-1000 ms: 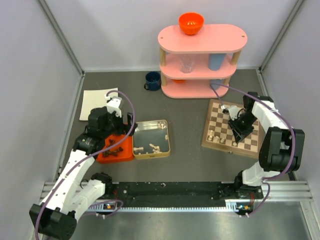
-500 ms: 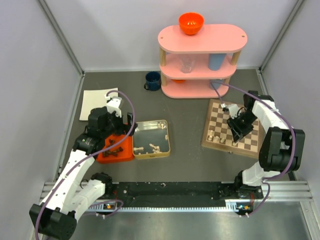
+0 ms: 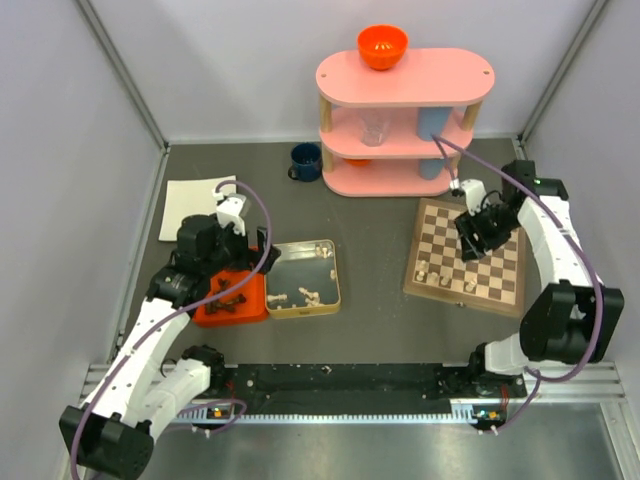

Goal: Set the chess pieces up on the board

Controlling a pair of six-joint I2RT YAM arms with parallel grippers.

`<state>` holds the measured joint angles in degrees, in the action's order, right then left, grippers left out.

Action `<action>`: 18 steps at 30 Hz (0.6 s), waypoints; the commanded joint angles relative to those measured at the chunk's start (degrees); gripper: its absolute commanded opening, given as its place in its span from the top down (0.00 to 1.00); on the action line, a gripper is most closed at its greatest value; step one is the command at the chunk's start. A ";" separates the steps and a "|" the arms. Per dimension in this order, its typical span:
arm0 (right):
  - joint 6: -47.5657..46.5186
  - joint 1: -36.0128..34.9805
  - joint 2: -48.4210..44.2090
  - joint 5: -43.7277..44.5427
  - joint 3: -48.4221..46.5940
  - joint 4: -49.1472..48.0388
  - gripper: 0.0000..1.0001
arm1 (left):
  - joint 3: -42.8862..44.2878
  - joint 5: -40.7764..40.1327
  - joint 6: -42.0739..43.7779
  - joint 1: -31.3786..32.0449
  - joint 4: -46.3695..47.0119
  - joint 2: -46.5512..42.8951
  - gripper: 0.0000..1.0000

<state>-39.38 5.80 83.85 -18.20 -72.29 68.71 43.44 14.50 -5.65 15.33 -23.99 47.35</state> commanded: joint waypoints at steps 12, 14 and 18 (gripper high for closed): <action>0.09 0.26 -10.21 -45.52 7.34 -15.18 0.43 | 4.99 12.42 -14.90 8.55 -2.72 11.88 0.19; -0.88 0.26 -9.85 -47.28 9.26 -15.62 0.42 | 6.21 4.10 -16.23 14.16 -3.95 13.55 0.20; -2.28 0.26 -9.94 -48.60 11.73 -16.33 0.42 | 8.59 -9.97 -21.40 21.04 -8.43 21.00 0.32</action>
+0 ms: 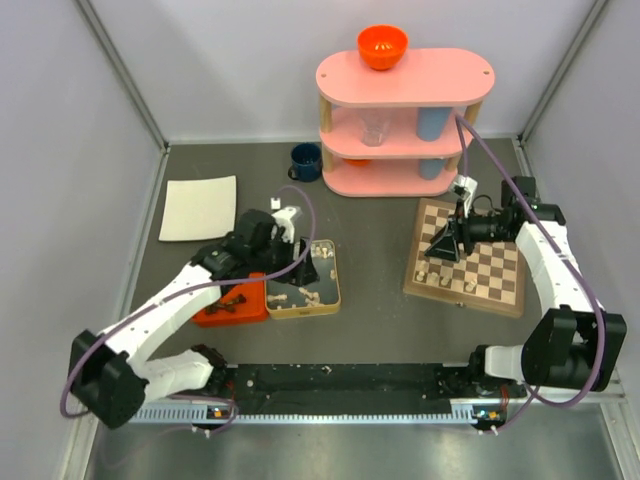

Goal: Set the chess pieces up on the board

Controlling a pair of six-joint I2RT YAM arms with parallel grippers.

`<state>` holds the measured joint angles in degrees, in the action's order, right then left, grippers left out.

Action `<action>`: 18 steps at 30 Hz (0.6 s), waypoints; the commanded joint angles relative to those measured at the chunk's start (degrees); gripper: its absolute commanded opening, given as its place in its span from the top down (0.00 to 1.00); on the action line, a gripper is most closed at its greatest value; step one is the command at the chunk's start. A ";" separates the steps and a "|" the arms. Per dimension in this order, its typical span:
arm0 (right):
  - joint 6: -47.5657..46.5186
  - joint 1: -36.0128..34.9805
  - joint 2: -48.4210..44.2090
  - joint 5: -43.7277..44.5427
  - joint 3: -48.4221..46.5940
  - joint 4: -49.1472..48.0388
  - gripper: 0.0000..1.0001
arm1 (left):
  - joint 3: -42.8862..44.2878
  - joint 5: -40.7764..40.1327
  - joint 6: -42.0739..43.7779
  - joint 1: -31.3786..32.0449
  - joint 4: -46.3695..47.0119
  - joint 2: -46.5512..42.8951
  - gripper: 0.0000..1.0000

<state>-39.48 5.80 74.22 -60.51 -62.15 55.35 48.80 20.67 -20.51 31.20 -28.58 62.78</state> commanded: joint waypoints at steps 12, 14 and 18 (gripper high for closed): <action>-3.41 0.35 -1.35 -5.32 2.91 -3.41 0.42 | 13.87 -26.20 -12.80 15.20 -11.23 22.73 0.46; -3.41 0.35 -1.53 -5.23 2.91 -3.50 0.42 | 14.31 -26.47 -12.80 15.82 -11.50 24.31 0.46; -3.49 0.35 -1.62 -5.23 3.17 -3.50 0.42 | 14.31 -27.34 -12.80 16.00 -11.50 24.67 0.45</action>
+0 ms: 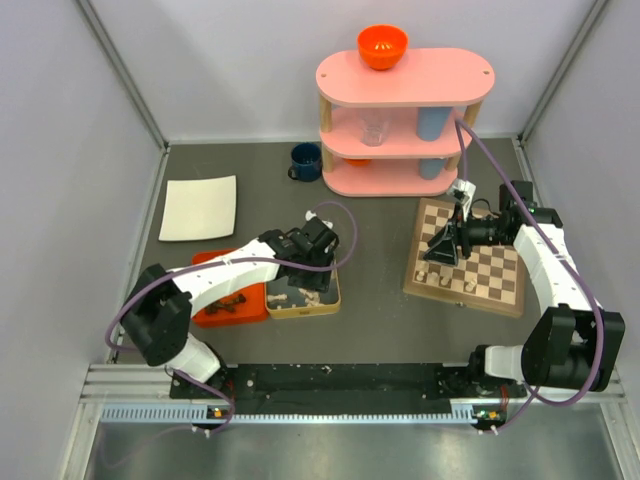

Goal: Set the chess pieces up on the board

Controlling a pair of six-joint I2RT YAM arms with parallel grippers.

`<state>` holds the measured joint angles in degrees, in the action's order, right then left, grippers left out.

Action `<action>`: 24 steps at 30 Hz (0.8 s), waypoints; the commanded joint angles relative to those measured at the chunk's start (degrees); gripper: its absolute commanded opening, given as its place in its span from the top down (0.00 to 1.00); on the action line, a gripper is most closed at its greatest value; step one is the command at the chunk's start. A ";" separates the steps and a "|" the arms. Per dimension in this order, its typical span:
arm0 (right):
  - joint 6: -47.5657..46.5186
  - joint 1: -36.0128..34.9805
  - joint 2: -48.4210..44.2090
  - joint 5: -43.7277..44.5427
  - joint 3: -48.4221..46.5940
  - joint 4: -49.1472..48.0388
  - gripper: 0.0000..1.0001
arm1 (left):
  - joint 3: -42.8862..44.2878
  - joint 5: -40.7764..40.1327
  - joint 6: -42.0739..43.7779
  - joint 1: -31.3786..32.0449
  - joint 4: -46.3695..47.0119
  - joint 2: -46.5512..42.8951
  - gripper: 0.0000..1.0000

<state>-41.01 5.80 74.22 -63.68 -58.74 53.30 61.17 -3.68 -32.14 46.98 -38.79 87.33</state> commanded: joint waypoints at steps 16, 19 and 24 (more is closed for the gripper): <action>-32.10 -31.01 5.11 5.48 -7.60 0.05 0.15 | -9.30 -2.74 13.14 -19.59 8.01 -28.42 0.09; -33.07 -39.27 13.37 11.54 -15.95 0.40 0.19 | -12.65 -1.68 17.98 -27.28 8.90 -35.98 0.07; -33.78 -49.02 24.03 20.33 -28.59 0.49 0.25 | -14.85 -8.44 22.82 -29.75 7.67 -39.95 0.07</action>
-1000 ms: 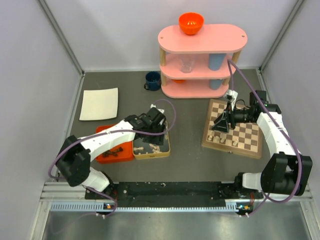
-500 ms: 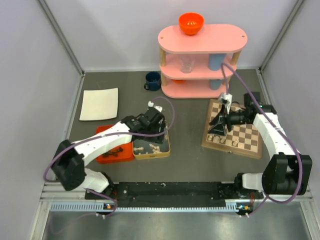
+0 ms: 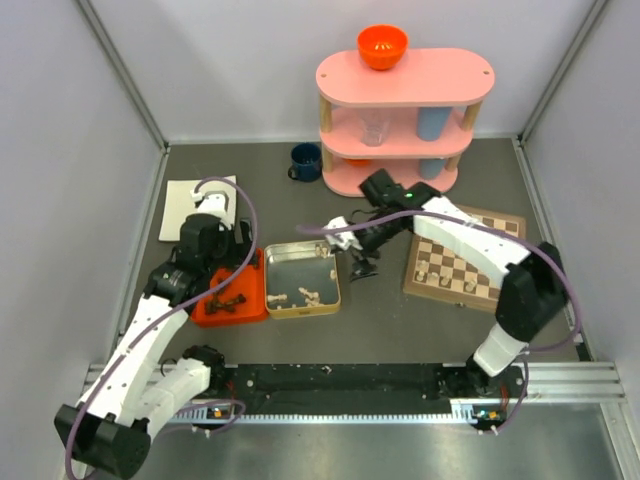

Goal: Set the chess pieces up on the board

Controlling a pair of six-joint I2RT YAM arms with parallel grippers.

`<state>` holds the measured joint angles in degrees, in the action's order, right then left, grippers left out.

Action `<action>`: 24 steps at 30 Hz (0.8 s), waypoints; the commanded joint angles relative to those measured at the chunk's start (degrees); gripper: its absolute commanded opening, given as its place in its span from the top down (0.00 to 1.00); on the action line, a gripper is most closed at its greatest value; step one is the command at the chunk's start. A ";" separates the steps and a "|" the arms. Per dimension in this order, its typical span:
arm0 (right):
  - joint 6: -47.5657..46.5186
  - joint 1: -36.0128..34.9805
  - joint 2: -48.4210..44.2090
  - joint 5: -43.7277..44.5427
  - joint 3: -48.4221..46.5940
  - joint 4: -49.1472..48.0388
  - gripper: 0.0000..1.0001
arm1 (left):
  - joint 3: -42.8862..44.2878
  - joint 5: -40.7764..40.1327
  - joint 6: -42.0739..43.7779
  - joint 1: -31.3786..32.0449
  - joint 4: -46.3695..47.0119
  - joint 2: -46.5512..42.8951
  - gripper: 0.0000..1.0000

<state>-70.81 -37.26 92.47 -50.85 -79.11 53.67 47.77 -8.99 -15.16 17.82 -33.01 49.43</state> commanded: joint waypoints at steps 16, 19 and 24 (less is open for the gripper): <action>-7.15 -14.95 21.61 21.49 -17.30 2.31 0.62 | -3.64 -22.65 7.77 -0.60 6.02 -8.12 0.04; -7.33 -15.83 22.75 21.32 -17.22 2.49 0.65 | -4.00 -22.38 7.77 -0.69 6.82 -7.60 0.04; -7.85 -16.80 23.99 22.11 -16.51 2.84 0.66 | -4.00 -22.21 7.69 -0.77 7.35 -6.63 0.05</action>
<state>-77.06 -52.71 115.42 -28.93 -93.95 55.51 44.31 -30.06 -7.84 17.32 -29.36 42.46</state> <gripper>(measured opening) 0.341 0.954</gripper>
